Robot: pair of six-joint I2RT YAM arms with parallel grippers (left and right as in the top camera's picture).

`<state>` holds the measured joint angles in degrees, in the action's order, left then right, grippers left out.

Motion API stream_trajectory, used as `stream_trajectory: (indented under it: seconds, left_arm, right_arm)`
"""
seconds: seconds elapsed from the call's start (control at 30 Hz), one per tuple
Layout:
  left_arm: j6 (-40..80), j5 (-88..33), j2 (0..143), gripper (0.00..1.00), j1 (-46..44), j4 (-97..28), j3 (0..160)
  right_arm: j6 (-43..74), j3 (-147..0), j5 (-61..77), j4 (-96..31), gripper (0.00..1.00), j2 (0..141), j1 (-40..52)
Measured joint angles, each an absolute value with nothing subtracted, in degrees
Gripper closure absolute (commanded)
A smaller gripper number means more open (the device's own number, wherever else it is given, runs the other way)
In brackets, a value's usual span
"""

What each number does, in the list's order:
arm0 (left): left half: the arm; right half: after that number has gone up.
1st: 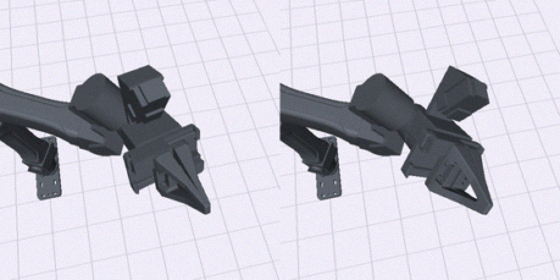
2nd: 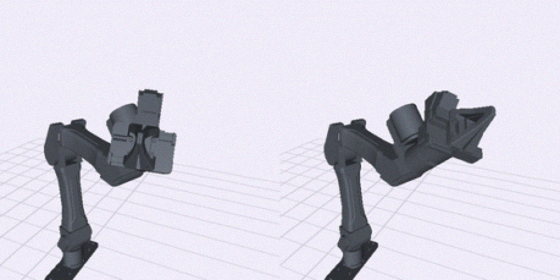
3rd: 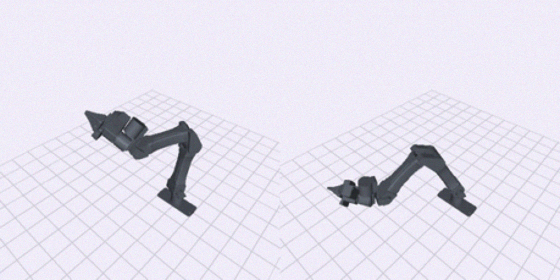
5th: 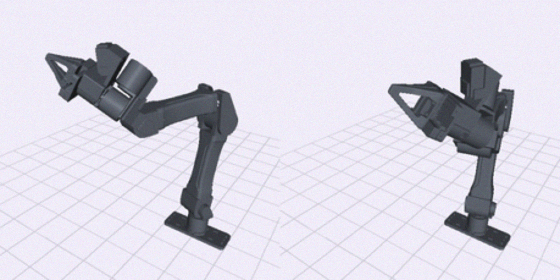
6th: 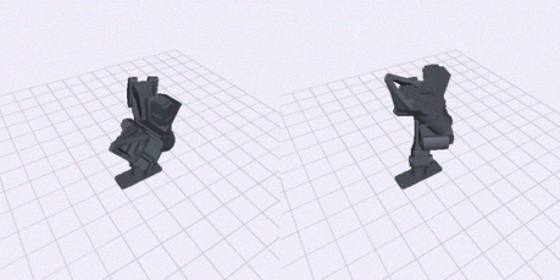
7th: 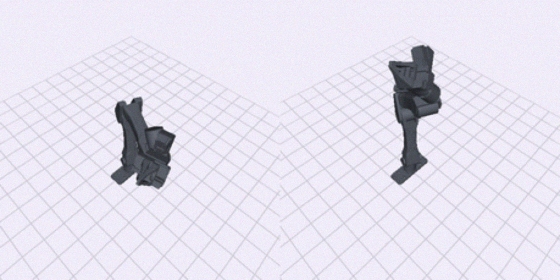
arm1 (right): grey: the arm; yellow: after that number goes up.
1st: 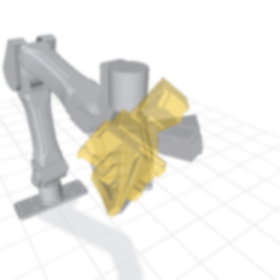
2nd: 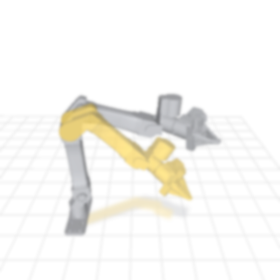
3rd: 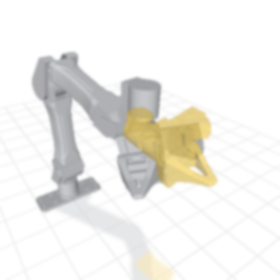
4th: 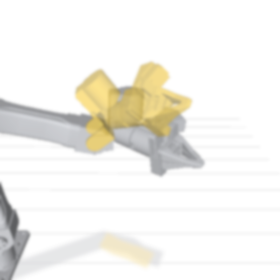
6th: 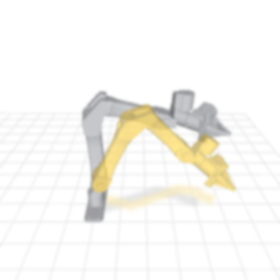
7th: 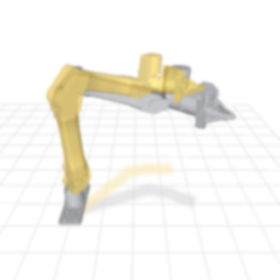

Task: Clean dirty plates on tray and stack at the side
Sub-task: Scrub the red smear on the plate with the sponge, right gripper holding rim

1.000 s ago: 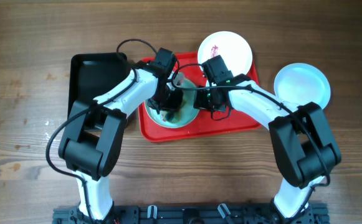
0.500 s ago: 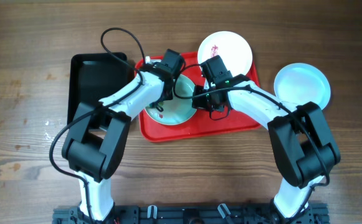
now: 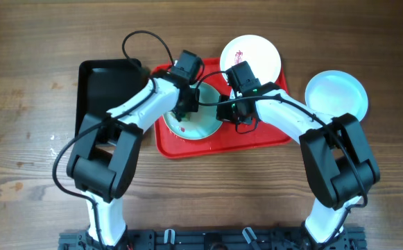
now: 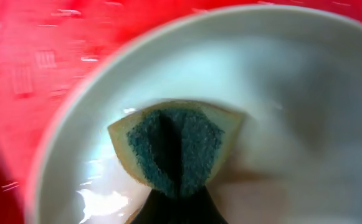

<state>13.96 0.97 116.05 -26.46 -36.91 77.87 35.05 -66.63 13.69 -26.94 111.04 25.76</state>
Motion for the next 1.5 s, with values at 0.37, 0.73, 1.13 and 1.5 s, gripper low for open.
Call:
stream_trajectory:
  seconds: [0.37,0.73,1.13,1.5]
  left_arm:
    - [7.7,-16.4,116.6,0.96,-25.4,-31.8,78.4]
    - [10.5,-2.4,116.6,0.96,-24.9,-35.5,78.9]
    - [16.7,2.5,116.6,0.96,-24.9,-55.2,83.1]
    - [11.4,-11.8,116.7,0.96,-24.8,-54.7,85.9]
  right_arm:
    - [35.0,-66.6,13.8,-26.9,0.96,111.0,25.8]
    - [35.0,-66.6,14.0,-26.9,0.96,111.0,25.8]
    - [34.6,-66.6,14.6,-27.4,0.96,111.0,26.4]
    - [34.6,-66.6,14.6,-27.6,0.96,111.0,26.4]
